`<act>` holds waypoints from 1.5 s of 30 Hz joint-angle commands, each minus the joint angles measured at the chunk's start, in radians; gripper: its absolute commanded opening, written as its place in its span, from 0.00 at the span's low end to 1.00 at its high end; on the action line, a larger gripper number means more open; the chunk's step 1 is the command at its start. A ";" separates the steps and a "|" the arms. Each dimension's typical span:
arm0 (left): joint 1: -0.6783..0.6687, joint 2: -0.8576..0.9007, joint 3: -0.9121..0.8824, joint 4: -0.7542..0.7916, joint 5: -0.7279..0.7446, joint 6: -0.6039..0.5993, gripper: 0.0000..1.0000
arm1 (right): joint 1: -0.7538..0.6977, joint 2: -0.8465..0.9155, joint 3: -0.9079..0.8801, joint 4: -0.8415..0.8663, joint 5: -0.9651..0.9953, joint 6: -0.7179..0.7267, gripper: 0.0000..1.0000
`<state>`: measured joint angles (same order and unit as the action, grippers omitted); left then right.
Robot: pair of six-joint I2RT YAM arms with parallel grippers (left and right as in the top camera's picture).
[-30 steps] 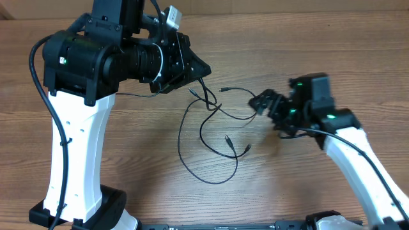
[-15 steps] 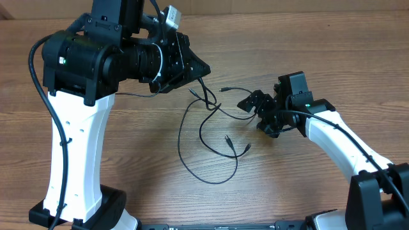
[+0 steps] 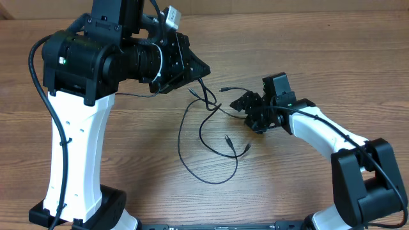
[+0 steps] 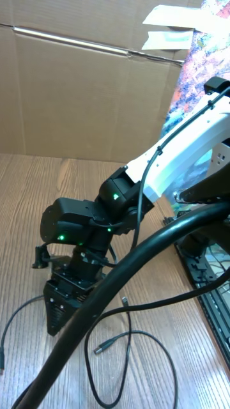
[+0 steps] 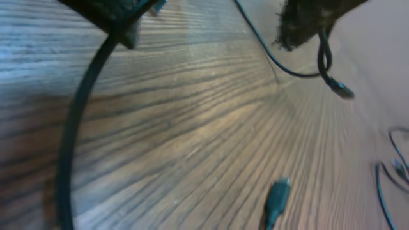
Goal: Untangle cables
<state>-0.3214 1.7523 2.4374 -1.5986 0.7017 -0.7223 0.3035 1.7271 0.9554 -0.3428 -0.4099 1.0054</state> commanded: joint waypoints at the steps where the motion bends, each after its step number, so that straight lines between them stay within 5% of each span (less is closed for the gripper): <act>1: -0.008 -0.005 0.012 0.001 -0.002 0.025 0.04 | 0.004 0.002 0.013 0.019 0.017 0.016 0.57; 10: -0.008 -0.005 0.012 0.002 0.048 -0.019 0.04 | 0.004 0.002 0.013 0.042 0.036 0.016 0.45; 18: -0.008 -0.005 0.012 -0.001 0.056 -0.017 0.04 | 0.004 0.002 0.014 0.082 0.010 0.016 0.04; 26: -0.009 -0.005 0.012 -0.028 0.005 -0.010 0.04 | -0.056 0.000 0.055 0.192 -0.220 0.032 0.04; 33: -0.026 -0.005 0.012 -0.025 -0.002 -0.011 0.04 | -0.104 0.000 0.115 0.395 -0.478 0.220 0.04; 45: -0.156 -0.005 0.012 0.083 0.234 0.072 0.04 | -0.076 0.001 0.118 0.523 -0.420 0.289 0.04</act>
<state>-0.4416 1.7523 2.4374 -1.5593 0.8459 -0.6941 0.2043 1.7271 1.0569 0.1715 -0.8074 1.2797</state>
